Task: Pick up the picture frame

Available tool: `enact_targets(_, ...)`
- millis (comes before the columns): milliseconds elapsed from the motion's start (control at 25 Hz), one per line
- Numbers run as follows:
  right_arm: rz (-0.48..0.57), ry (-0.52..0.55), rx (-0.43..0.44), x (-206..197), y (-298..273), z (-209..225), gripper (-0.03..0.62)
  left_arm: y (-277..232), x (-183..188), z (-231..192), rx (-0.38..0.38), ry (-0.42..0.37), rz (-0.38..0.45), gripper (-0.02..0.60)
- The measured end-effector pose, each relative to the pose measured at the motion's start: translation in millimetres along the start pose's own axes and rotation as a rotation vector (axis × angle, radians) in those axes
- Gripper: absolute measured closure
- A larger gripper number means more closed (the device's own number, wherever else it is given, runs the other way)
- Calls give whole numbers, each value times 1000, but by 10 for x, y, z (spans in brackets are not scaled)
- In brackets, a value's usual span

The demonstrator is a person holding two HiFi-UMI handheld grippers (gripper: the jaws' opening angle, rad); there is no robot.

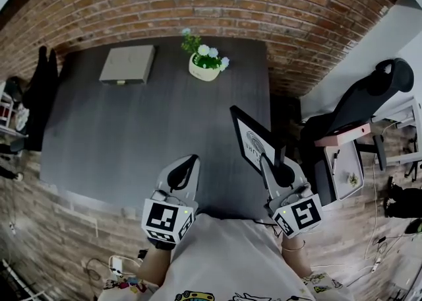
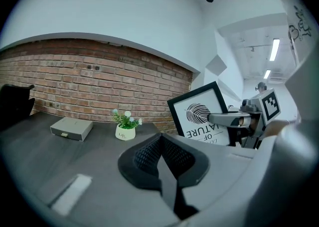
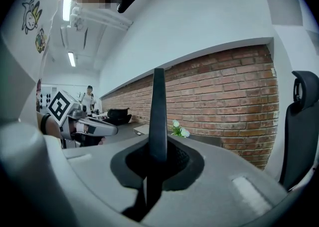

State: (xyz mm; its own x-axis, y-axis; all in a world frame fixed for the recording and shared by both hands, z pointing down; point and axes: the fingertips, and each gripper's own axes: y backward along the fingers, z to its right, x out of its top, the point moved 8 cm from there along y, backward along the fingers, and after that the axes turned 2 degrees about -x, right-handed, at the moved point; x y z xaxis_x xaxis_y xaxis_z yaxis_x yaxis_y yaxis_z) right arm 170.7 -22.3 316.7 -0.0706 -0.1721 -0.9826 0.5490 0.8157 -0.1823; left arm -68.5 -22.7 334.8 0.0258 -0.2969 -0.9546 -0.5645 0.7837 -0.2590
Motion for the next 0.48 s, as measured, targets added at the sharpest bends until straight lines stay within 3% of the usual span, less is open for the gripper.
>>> enact_targets(480,2,-39,-21,-62,-70,39,582,-46,-67,-110,1,-11,-37,568)
